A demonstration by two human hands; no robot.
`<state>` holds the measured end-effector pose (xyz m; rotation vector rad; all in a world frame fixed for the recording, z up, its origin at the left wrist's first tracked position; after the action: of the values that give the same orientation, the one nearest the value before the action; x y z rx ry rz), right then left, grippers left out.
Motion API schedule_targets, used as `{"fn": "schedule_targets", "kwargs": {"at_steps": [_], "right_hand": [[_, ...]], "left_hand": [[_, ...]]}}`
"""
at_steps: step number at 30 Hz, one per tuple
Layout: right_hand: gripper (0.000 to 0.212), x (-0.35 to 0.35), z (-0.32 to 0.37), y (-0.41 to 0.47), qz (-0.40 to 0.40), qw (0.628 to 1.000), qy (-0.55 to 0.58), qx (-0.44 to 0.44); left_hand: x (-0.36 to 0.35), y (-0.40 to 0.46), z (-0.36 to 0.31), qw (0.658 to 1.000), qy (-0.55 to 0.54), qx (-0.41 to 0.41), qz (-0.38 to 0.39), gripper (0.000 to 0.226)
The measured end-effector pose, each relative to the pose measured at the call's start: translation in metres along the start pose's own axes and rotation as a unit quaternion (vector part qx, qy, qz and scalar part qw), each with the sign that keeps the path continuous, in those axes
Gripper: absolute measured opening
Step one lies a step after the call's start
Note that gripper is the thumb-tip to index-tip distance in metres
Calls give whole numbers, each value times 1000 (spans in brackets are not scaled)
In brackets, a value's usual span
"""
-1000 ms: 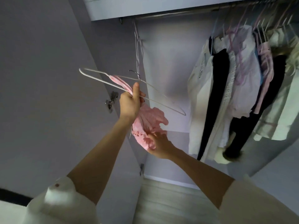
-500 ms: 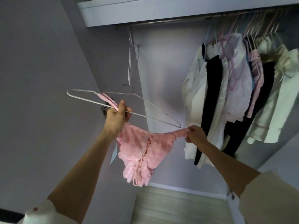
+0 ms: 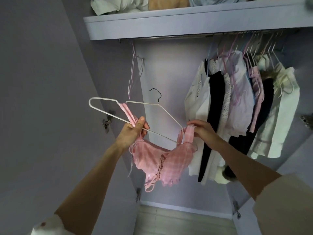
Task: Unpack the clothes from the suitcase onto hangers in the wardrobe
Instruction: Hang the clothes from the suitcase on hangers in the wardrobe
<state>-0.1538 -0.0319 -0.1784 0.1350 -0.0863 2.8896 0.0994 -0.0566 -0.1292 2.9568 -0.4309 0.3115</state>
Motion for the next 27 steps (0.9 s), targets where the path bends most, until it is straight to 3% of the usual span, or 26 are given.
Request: {"fn": "schedule_targets", "kwargs": {"at_steps": [3, 12, 15, 18, 22, 24, 27], "right_hand": [[25, -2, 1, 0, 23, 997, -76, 13], [45, 0, 15, 5, -38, 964, -223, 136], [48, -3, 13, 12, 25, 959, -269, 83], [26, -11, 3, 12, 109, 948, -298, 23], [15, -17, 1, 7, 92, 951, -292, 52], [24, -17, 6, 2, 74, 950, -292, 82], [34, -9, 12, -2, 28, 957, -268, 104]], "left_hand": [[-3, 1, 1, 1000, -12, -6, -6, 40], [-4, 4, -1, 996, 28, -61, 54, 31], [-1, 5, -2, 994, 31, -91, 57, 29], [4, 5, -6, 995, 21, -91, 32, 29], [13, 3, -5, 998, -17, -47, -31, 31], [16, 3, -4, 996, -21, -9, -81, 33], [19, 8, 4, 989, 66, 73, -114, 39]]}}
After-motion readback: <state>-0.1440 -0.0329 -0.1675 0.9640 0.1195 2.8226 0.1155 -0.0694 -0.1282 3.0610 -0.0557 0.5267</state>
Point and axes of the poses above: each hand's wrist, its own y-axis towards the middle knuckle, its own x-axis out of the back of the hand, z = x × y, the point moved 1 cm from there along y, towards the middle knuckle, and after that the axes turned 1 degree about -z, right-handed, at the moved point
